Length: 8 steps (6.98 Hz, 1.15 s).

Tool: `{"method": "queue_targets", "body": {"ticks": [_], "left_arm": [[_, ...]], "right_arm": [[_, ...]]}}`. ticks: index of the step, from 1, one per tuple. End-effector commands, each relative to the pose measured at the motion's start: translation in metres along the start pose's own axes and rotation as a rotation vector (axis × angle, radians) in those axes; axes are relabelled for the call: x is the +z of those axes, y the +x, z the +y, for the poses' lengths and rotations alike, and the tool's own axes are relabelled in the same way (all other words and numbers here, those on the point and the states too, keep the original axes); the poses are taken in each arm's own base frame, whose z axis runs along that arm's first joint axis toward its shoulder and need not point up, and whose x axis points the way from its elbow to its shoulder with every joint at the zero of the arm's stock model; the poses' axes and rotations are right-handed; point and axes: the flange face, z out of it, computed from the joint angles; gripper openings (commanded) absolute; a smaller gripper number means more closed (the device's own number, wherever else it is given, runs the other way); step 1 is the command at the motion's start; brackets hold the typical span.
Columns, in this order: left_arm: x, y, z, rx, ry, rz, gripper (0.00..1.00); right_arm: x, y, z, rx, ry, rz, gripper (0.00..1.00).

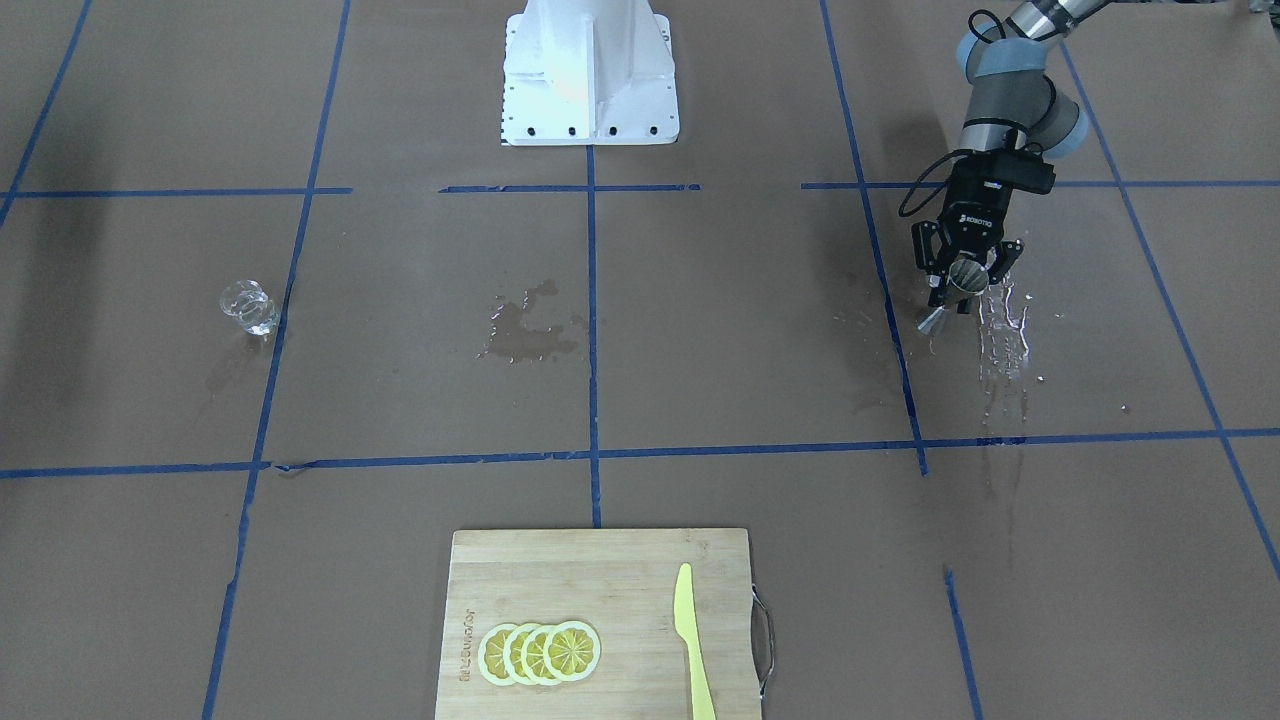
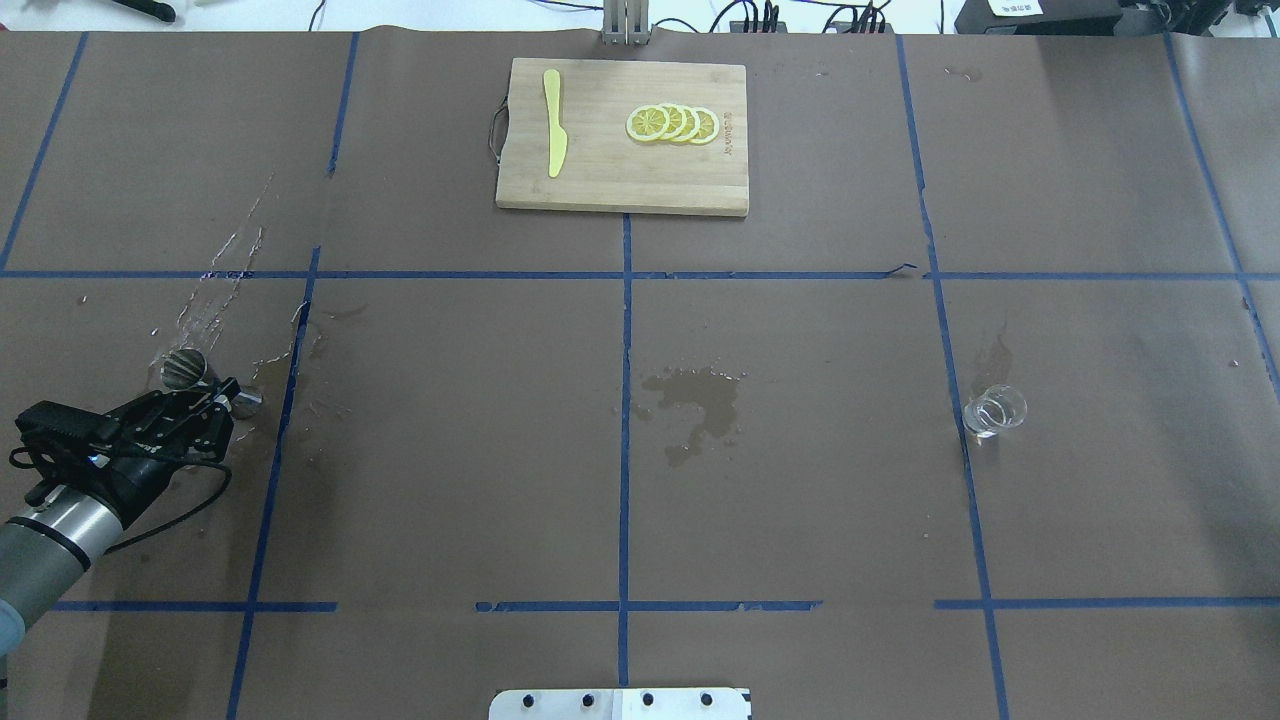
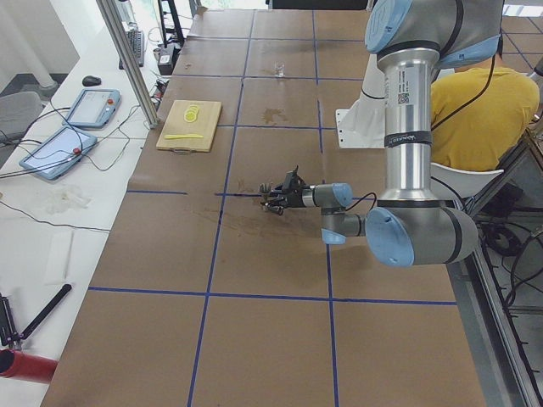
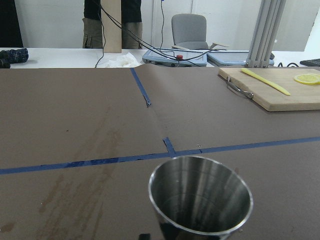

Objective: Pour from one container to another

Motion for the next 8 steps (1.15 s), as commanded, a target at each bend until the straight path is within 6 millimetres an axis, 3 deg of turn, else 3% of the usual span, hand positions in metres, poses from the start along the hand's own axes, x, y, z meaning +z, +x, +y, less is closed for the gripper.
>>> {"method": "queue_targets", "body": {"ticks": [1,4,6,8], "left_arm": [[0.0,0.002,-0.002,-0.002,0.002,0.002,0.0],[-0.011,0.005,-0.022,-0.036,0.066,0.078,0.0],[-0.014,0.006,-0.029,0.161,0.104,0.099,0.0],[-0.036,0.015,-0.04,0.256,0.162,0.336,0.0]], "right_arm": [[0.0,0.0,0.0,0.0,0.0,0.0,1.0],[-0.001,0.0,-0.001,-0.002,0.002,0.0,1.0],[0.0,0.0,-0.001,-0.003,0.001,0.0,1.0],[0.001,0.001,0.0,0.001,-0.001,0.002,1.0]]}}
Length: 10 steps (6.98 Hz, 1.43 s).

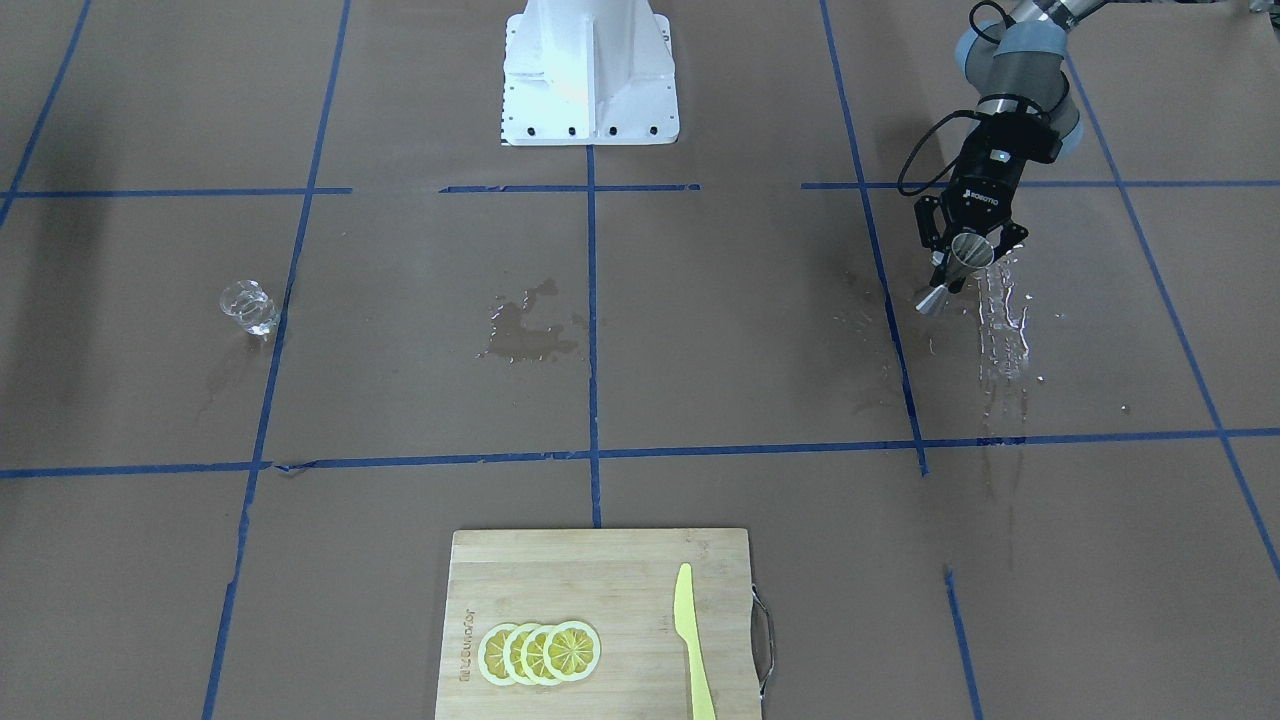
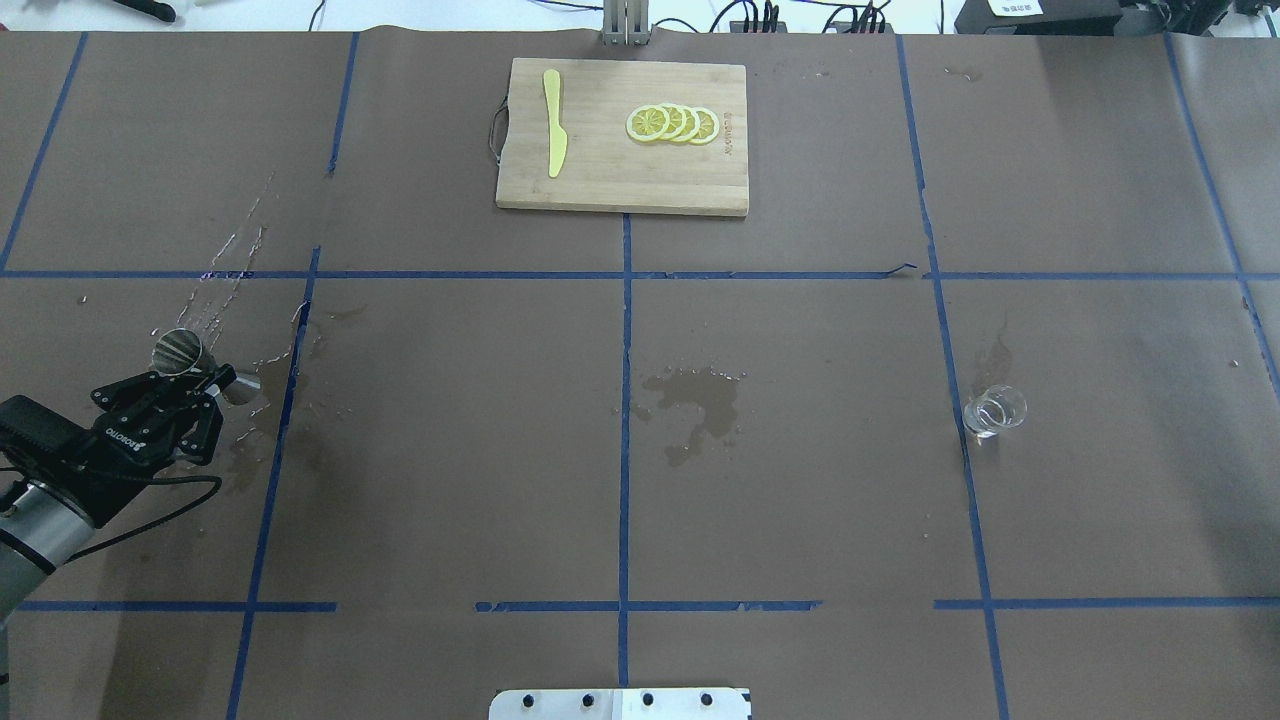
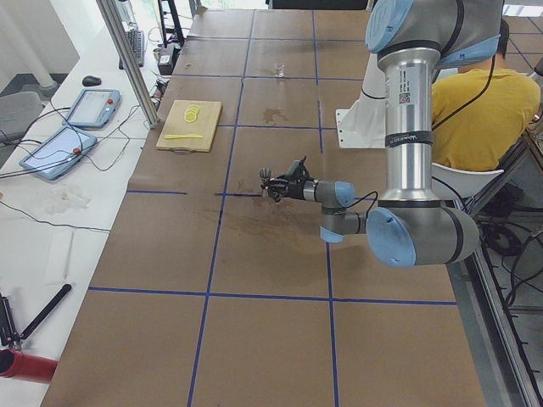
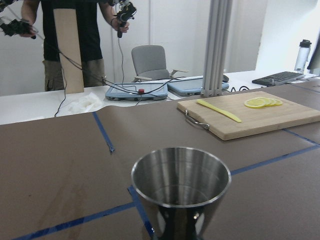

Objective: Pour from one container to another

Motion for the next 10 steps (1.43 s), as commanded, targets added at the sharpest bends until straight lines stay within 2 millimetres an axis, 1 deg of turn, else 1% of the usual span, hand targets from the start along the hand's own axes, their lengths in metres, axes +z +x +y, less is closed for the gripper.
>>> {"method": "queue_targets", "body": {"ticks": [1,2,3,4,5,6,7,8,9,10], "left_arm": [[-0.011,0.015,-0.012,0.031,0.047,0.212,0.0],[-0.007,0.024,-0.013,0.031,0.039,0.252,0.0],[0.0,0.033,-0.019,0.033,0.019,0.351,0.0],[0.01,0.031,-0.032,0.073,-0.013,0.471,0.0],[0.028,0.032,-0.055,0.198,0.012,0.585,0.0],[0.054,0.037,-0.073,0.313,-0.01,0.638,0.0],[0.094,0.063,-0.102,0.404,-0.013,0.678,0.0],[0.118,0.08,-0.112,0.429,-0.056,0.67,0.0],[0.146,0.106,-0.131,0.432,-0.067,0.666,0.0],[0.171,0.136,-0.153,0.437,-0.095,0.68,0.0]], "right_arm": [[0.001,0.001,0.0,0.002,-0.001,0.001,1.0],[0.001,0.001,0.0,0.002,-0.001,0.001,1.0],[0.001,0.001,0.0,0.003,-0.002,0.001,1.0],[0.001,0.001,0.0,0.001,-0.002,0.001,1.0],[0.001,0.001,0.0,0.001,-0.002,0.002,1.0],[0.002,0.002,0.001,0.004,-0.003,0.003,1.0],[0.002,0.003,0.001,0.006,-0.003,0.006,1.0],[0.001,0.003,0.001,0.007,-0.002,0.005,1.0],[0.001,0.003,0.0,0.006,-0.001,0.006,1.0],[0.0,0.003,0.0,0.004,0.001,0.005,1.0]]}}
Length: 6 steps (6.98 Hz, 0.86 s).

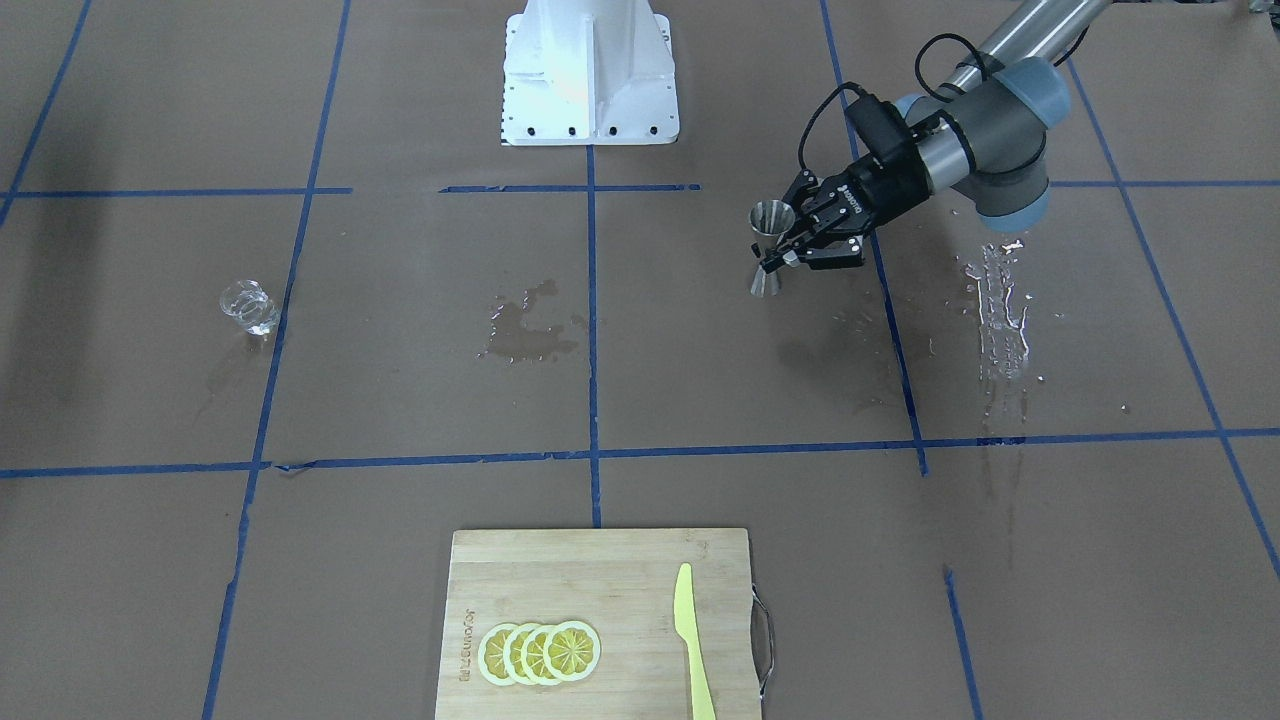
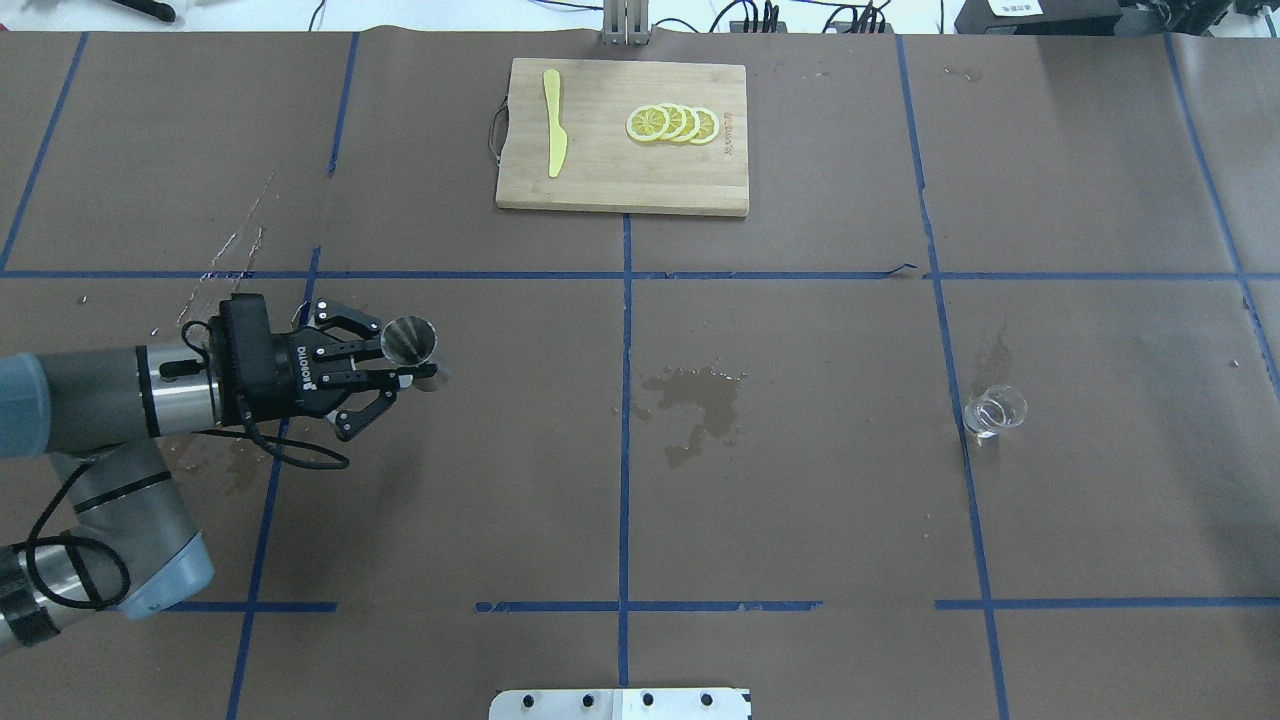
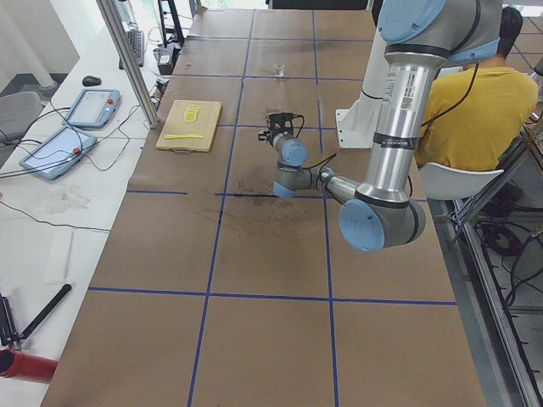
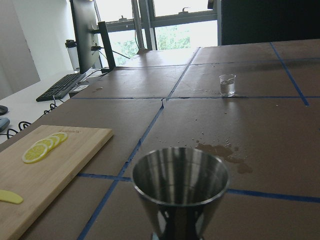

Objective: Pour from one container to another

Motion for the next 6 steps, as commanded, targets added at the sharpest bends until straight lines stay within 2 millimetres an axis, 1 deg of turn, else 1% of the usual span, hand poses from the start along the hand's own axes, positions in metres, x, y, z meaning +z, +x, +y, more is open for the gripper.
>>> {"method": "queue_targets", "body": {"ticks": [1,2,3,4,5,6], "left_arm": [[0.074,-0.007,-0.067,-0.007,-0.063,0.02,0.0],[0.103,-0.011,-0.087,-0.017,-0.094,0.018,0.0],[0.129,-0.013,-0.1,-0.016,-0.089,0.024,0.0],[0.152,-0.012,-0.11,-0.023,-0.089,0.056,0.0],[0.155,-0.011,-0.112,-0.021,-0.089,0.076,0.0],[0.156,-0.008,-0.113,-0.021,-0.089,0.09,0.0]], "right_arm": [[-0.001,-0.002,-0.001,-0.004,0.003,-0.001,1.0],[-0.002,-0.001,-0.002,-0.004,0.005,-0.001,1.0],[-0.003,-0.002,-0.003,-0.005,0.008,-0.001,1.0],[-0.008,-0.008,-0.006,0.012,0.019,-0.004,1.0],[-0.024,-0.026,-0.012,0.086,0.053,-0.017,1.0],[-0.04,-0.048,-0.015,0.085,0.113,-0.045,1.0]]}}
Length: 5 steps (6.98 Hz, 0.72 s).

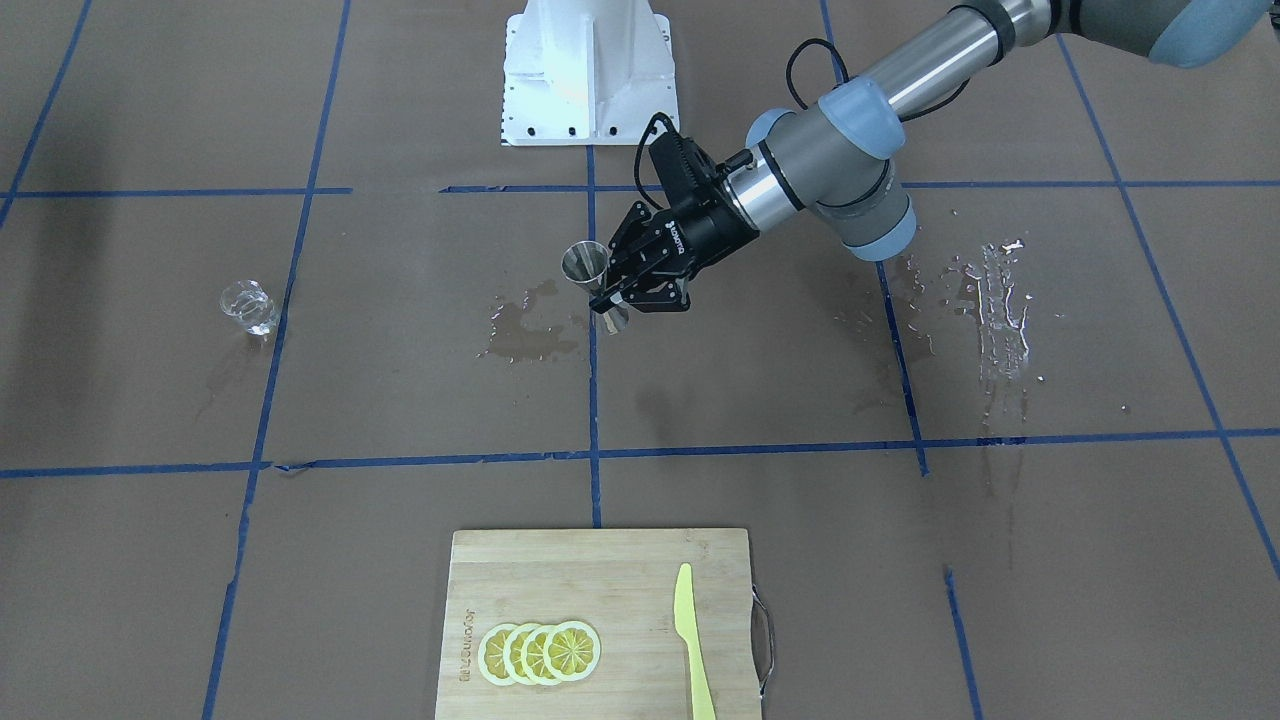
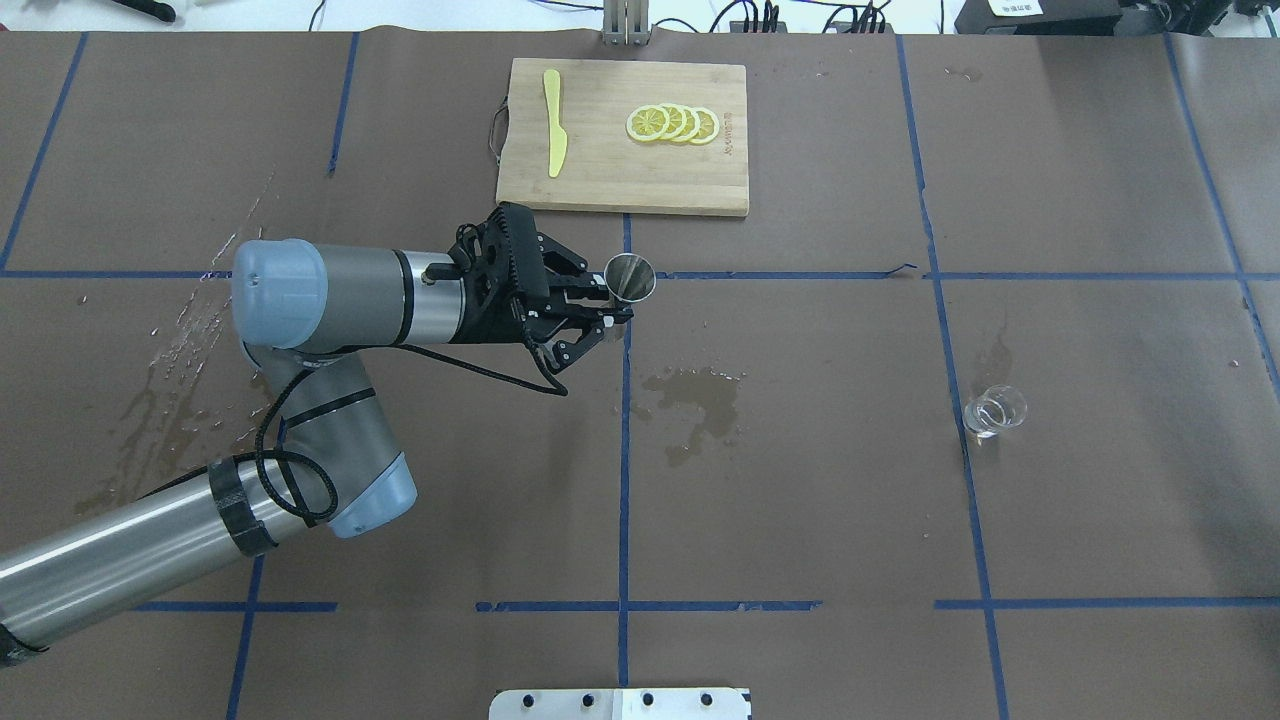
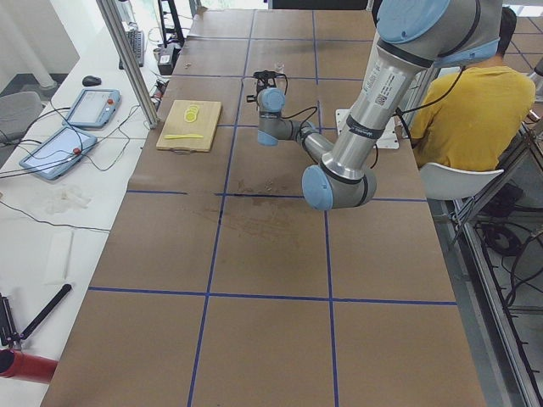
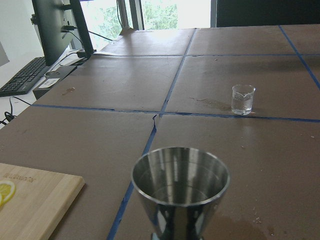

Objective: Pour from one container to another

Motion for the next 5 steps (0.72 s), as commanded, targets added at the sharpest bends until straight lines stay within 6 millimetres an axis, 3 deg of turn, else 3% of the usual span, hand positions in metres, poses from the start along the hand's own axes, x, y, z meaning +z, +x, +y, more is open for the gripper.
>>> {"method": "queue_targets", "body": {"ticks": [1,3,5], "left_arm": [[0.006,0.009,-0.005,0.001,0.009,0.032,0.0],[0.007,0.014,-0.005,-0.001,0.011,0.037,0.0],[0.006,0.013,-0.001,-0.004,0.006,0.033,0.0]], "right_arm": [[-0.014,-0.052,0.002,0.04,0.072,-0.056,1.0],[-0.012,-0.112,0.014,0.09,0.089,-0.083,1.0],[0.016,-0.198,0.033,0.199,0.153,-0.051,1.0]]}}
